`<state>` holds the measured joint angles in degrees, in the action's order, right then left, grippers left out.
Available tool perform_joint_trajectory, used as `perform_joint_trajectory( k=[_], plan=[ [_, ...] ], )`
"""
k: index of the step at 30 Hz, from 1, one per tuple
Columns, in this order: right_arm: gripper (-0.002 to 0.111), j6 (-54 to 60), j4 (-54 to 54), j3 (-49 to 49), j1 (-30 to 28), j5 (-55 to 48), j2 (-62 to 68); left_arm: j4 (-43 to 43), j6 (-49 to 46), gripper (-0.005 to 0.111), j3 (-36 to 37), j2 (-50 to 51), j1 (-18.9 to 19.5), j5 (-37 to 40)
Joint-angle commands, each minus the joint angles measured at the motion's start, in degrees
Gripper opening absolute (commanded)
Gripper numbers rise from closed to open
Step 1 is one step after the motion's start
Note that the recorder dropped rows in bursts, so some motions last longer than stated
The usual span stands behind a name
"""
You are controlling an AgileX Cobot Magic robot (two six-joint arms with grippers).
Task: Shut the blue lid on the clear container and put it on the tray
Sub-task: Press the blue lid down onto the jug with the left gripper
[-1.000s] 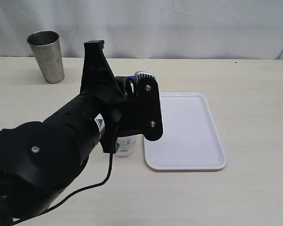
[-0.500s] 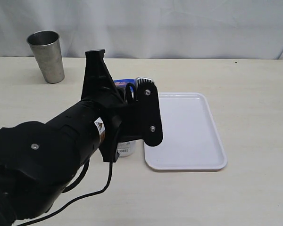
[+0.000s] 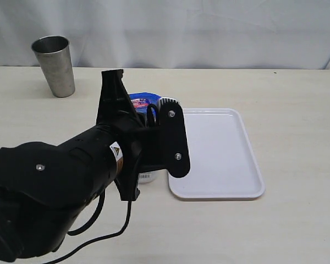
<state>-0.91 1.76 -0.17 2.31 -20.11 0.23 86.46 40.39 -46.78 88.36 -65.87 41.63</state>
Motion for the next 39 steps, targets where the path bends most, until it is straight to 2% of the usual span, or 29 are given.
perform_joint_trajectory(
  k=[1, 10, 39],
  plan=[
    [0.004, 0.0, -0.1, 0.2, -0.2, 0.3, -0.2, -3.0, -1.8, 0.0, 0.3, 0.0, -0.2, -0.3],
    [0.004, 0.0, -0.1, 0.2, -0.2, 0.3, -0.2, -5.2, -2.9, 0.0, 0.3, 0.0, -0.2, -2.8],
    [0.004, 0.0, -0.1, 0.2, -0.2, 0.3, -0.2, -7.7, -3.8, 0.0, 0.3, 0.0, -0.2, -2.7]
  ],
)
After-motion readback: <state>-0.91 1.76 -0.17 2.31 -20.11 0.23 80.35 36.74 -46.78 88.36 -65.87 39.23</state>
